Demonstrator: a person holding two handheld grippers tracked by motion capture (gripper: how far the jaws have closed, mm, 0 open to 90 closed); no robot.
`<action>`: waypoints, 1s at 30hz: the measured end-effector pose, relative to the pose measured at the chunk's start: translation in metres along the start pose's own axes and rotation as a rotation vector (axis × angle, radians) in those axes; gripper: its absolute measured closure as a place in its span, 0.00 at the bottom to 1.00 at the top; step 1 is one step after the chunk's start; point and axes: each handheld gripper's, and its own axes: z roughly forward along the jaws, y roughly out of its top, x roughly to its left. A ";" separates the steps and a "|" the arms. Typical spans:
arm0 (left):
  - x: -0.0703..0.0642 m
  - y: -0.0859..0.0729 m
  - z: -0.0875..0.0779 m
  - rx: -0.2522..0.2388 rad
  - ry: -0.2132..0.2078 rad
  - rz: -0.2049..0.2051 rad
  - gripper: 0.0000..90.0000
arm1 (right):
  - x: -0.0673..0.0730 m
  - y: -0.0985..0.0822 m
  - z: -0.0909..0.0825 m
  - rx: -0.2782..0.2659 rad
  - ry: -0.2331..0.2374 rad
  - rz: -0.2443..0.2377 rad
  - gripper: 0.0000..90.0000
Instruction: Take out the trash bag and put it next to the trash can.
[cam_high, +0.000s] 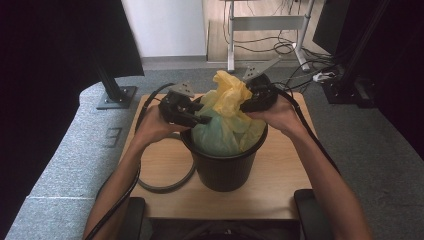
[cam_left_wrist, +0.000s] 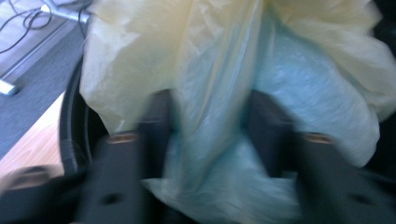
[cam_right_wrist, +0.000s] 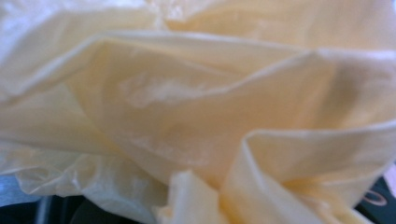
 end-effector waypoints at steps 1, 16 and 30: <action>-0.001 0.002 0.003 0.013 0.003 0.008 0.75 | 0.001 0.000 0.001 0.003 0.006 -0.001 0.89; -0.013 0.034 -0.005 -0.180 -0.103 0.020 0.99 | 0.018 -0.001 0.046 0.158 -0.007 -0.082 0.74; 0.003 -0.011 -0.020 -0.114 -0.064 -0.074 0.58 | 0.006 0.005 0.002 0.046 -0.023 -0.003 0.90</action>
